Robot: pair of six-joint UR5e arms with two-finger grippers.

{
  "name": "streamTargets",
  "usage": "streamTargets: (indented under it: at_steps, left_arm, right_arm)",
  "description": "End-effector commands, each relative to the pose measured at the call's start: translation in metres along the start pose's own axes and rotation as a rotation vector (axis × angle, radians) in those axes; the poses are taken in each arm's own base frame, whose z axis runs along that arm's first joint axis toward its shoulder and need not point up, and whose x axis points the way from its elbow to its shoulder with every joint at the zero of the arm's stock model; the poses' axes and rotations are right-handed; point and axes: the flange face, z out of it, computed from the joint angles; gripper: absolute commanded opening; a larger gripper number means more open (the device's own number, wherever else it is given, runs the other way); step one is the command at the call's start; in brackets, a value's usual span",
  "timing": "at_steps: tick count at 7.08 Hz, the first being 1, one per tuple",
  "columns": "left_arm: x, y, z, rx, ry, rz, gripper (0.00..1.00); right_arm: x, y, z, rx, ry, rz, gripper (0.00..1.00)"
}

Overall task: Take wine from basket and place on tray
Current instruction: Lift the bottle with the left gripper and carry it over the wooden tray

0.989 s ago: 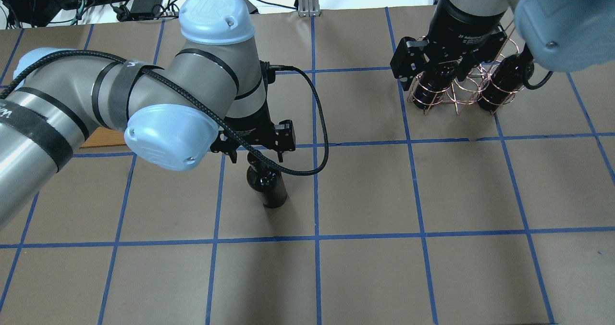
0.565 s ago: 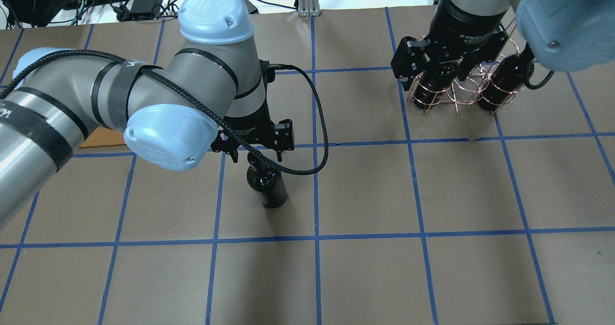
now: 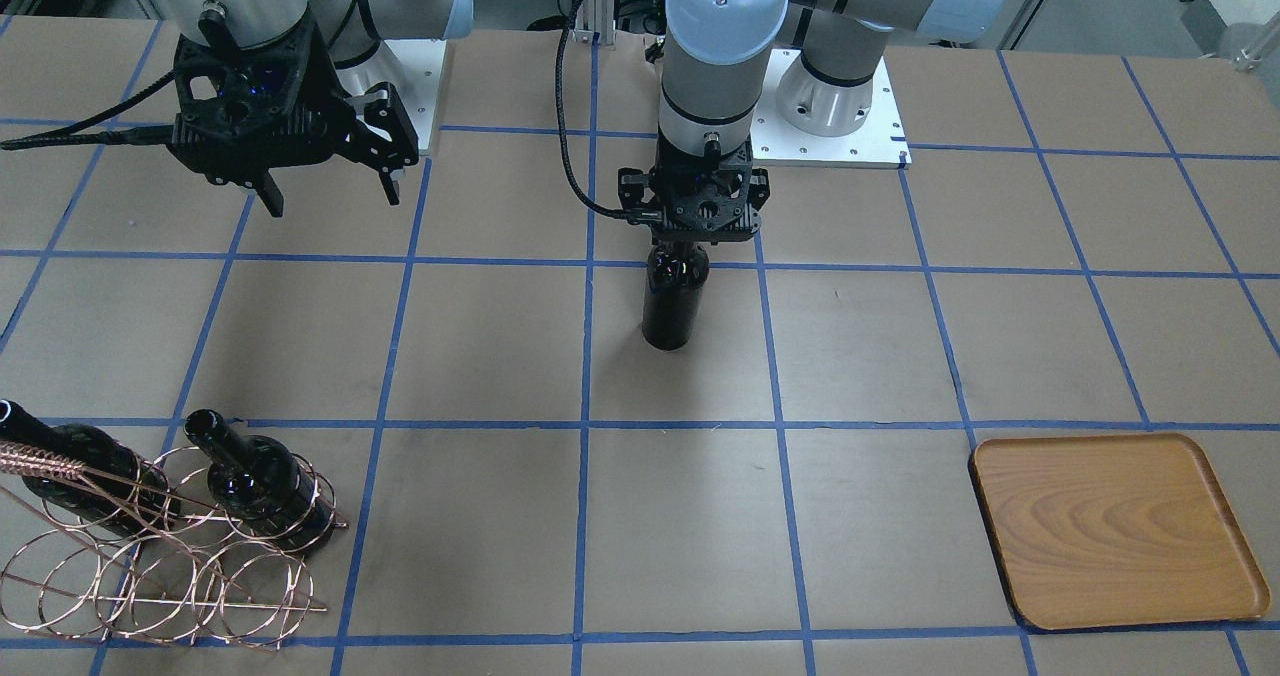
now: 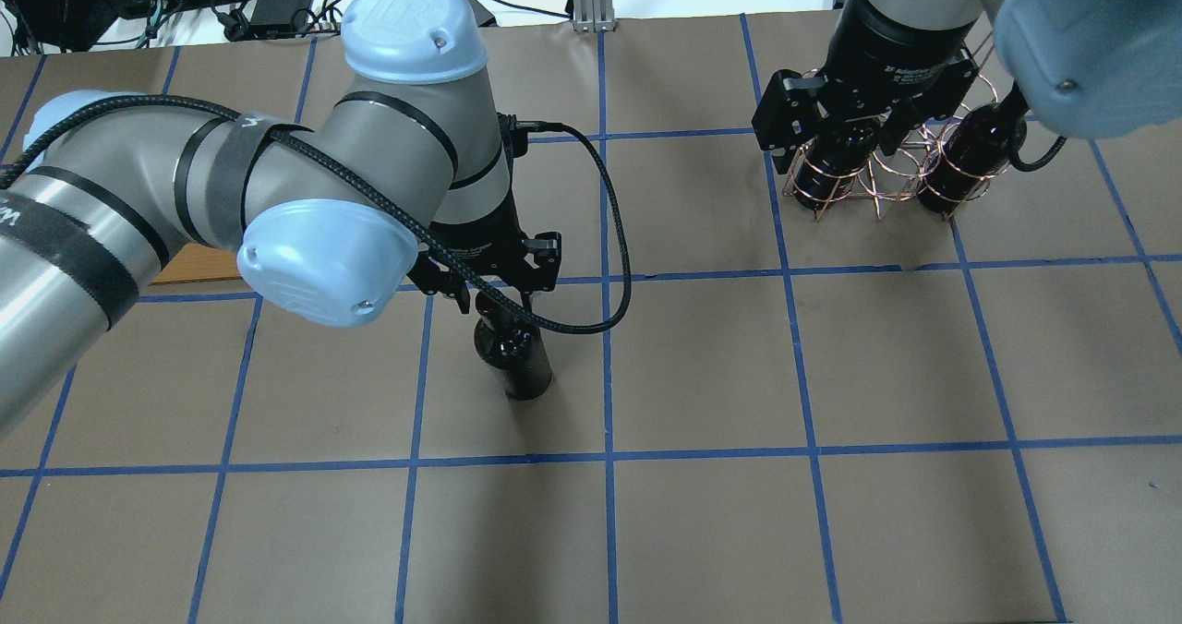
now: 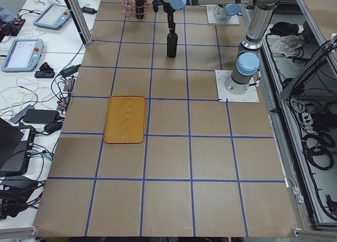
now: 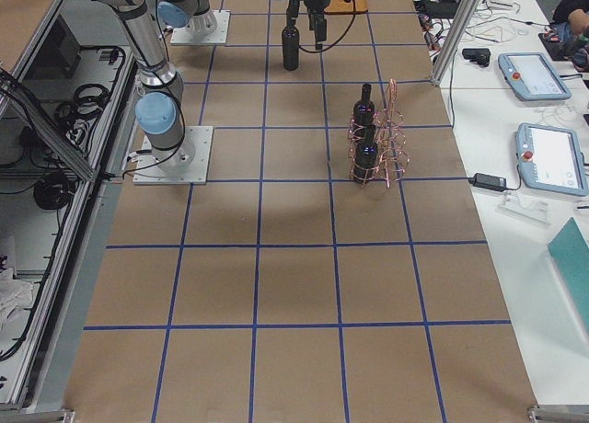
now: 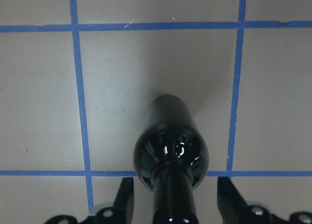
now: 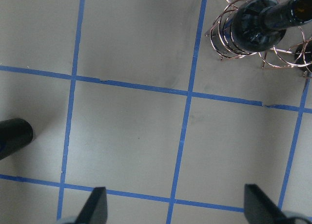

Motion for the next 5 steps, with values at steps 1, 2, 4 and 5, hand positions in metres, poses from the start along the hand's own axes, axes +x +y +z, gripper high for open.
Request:
streamTargets:
  at_steps: [1, 2, 4, 5]
  left_arm:
    - [-0.0003, 0.0002, -0.0008, 0.002, 0.001, -0.001, 0.48]
    - [-0.0004, 0.0003, -0.0007, 0.0, 0.0, -0.001, 0.43]
    - [-0.0009, 0.0, -0.0007, 0.0, 0.002, -0.002, 0.37]
    - [-0.001, -0.0015, -0.003, -0.001, 0.021, -0.008, 0.3]
  right_arm:
    - [0.0002, 0.0004, -0.0005, 0.0, 0.0, 0.0, 1.0]
    - [0.0002, 0.0007, -0.0002, -0.003, 0.0, 0.002, 1.0]
    - [0.0002, 0.0007, -0.0002, -0.003, 0.0, 0.002, 1.0]
    - [0.0003, 0.0007, -0.0002, -0.003, 0.001, 0.002, 1.0]
